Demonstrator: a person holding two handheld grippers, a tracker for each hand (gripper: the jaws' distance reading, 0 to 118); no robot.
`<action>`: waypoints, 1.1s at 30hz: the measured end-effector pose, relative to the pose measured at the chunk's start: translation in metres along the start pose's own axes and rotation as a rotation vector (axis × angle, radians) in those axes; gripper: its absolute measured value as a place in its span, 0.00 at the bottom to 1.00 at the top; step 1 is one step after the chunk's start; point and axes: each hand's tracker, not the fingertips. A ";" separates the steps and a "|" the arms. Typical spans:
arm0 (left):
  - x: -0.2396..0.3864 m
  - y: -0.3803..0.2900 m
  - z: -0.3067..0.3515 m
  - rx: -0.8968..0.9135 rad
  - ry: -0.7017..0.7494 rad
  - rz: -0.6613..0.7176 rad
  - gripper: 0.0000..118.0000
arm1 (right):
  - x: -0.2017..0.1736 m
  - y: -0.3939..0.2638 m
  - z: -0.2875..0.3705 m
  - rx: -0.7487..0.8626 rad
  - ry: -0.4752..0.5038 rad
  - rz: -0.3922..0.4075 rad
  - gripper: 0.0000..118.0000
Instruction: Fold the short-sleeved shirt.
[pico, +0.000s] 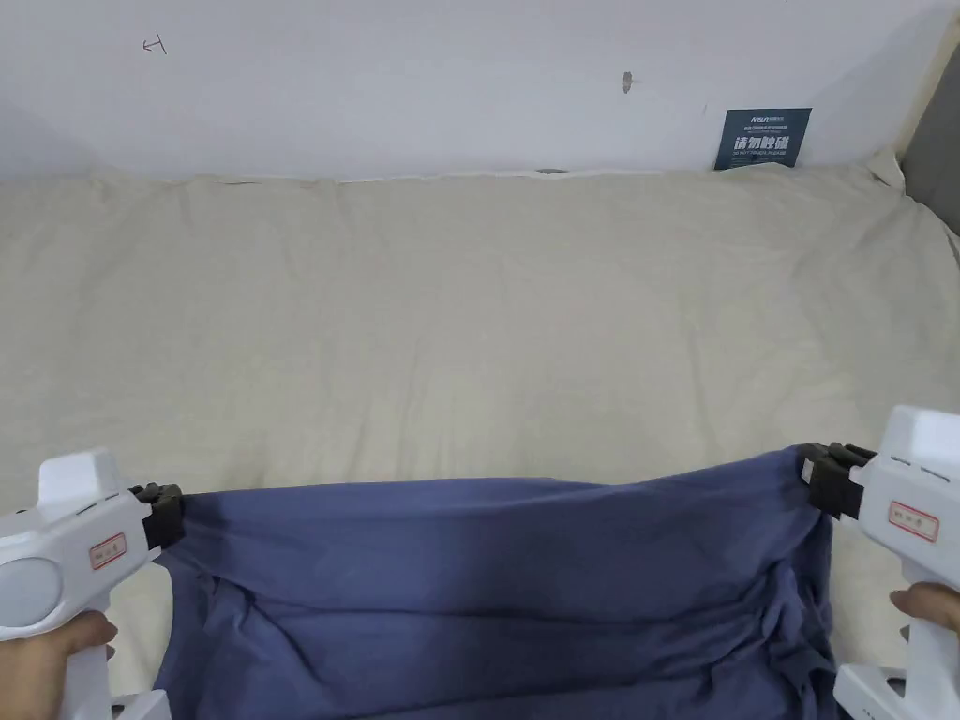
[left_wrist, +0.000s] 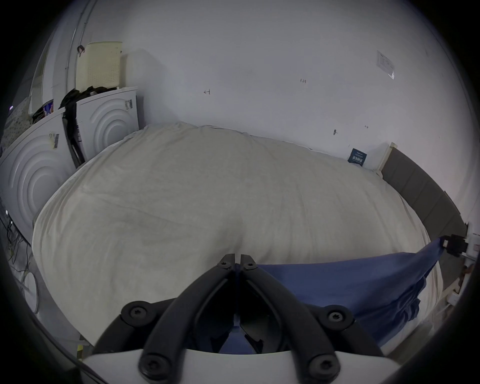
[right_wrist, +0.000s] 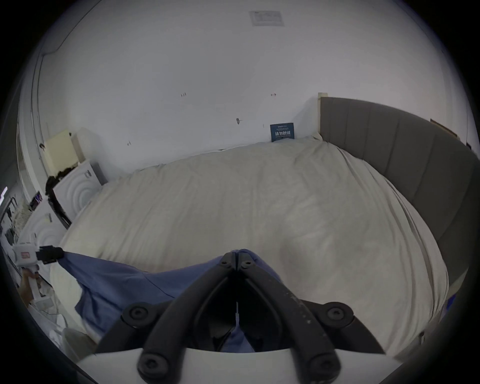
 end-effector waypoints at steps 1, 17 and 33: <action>-0.003 -0.008 0.005 -0.005 0.000 0.009 0.02 | 0.004 -0.010 0.006 0.002 0.012 -0.011 0.02; -0.019 -0.134 -0.007 -0.267 0.095 -0.047 0.02 | 0.041 -0.152 -0.015 -0.262 -0.133 -0.106 0.02; 0.044 -0.046 0.080 0.186 -0.030 0.021 0.97 | -0.046 -0.049 0.082 0.270 -0.134 0.076 0.85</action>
